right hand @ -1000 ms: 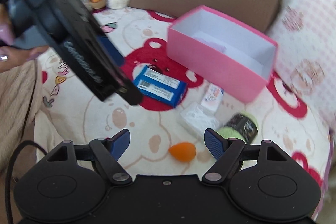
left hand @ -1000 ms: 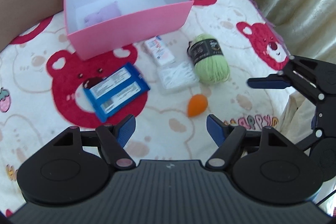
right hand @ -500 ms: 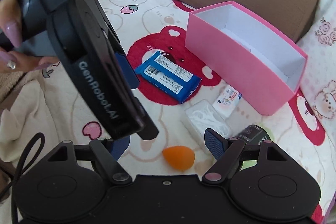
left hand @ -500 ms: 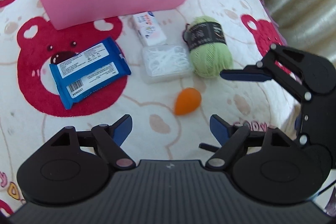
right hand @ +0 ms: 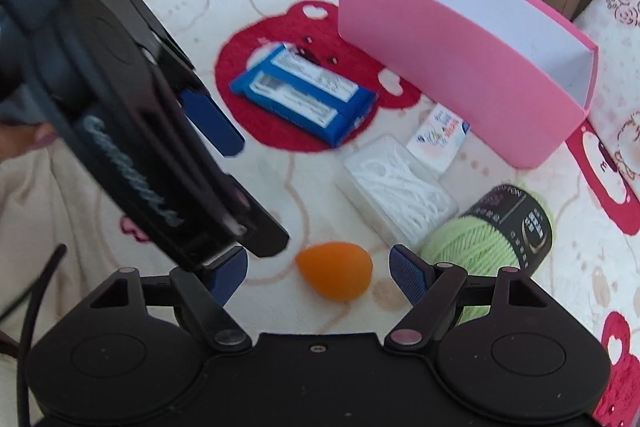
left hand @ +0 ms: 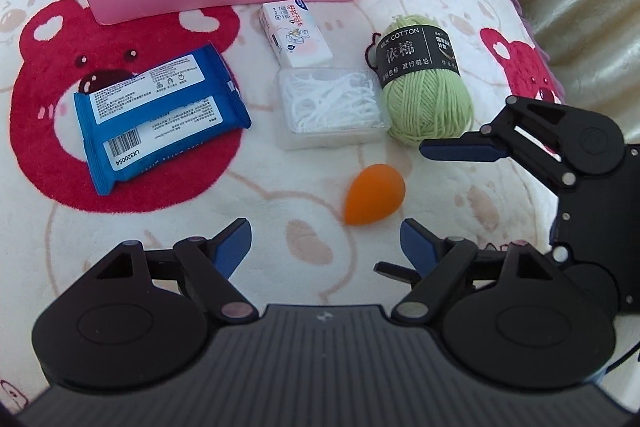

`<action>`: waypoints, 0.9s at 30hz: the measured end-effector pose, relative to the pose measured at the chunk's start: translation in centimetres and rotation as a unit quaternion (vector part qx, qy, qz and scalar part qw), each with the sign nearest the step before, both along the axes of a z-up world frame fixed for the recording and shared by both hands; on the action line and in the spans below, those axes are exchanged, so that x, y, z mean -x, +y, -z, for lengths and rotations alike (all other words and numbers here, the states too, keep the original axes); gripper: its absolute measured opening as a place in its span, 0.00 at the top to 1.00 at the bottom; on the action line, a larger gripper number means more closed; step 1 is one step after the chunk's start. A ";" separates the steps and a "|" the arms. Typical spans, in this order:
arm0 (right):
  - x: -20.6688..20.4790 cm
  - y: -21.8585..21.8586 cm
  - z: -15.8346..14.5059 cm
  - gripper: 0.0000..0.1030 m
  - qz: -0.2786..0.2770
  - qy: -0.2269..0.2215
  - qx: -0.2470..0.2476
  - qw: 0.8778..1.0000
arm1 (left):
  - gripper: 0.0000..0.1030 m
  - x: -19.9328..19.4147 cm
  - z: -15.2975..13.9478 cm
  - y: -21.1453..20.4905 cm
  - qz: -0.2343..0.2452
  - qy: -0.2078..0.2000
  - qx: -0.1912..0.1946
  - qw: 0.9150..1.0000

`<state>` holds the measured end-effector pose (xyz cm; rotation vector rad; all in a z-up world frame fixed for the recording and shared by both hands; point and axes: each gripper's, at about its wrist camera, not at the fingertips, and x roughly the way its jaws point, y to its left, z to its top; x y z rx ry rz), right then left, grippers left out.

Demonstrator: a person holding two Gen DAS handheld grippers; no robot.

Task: Organize objects
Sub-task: 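Lower the left tool onto the orange sponge and close on it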

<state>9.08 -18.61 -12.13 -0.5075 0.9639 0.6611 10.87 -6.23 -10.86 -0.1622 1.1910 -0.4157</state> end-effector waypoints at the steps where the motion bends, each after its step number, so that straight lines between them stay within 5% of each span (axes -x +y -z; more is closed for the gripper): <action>1: -0.1 0.0 0.2 0.21 0.002 0.003 0.004 1.000 | 0.21 0.1 0.2 0.0 -0.004 -0.001 0.003 1.000; 6: -0.2 0.0 0.5 0.21 0.005 0.001 0.012 1.000 | 0.22 0.0 2.3 0.5 -0.025 0.045 0.064 0.997; 20: -1.5 -0.2 2.9 0.21 0.025 0.043 0.033 0.998 | 0.28 -0.2 4.6 -0.9 -0.038 0.035 0.079 0.995; 27: -2.7 -1.0 4.2 0.21 0.054 0.089 0.032 0.994 | 0.45 -0.3 4.6 -1.0 -0.053 0.032 0.096 0.993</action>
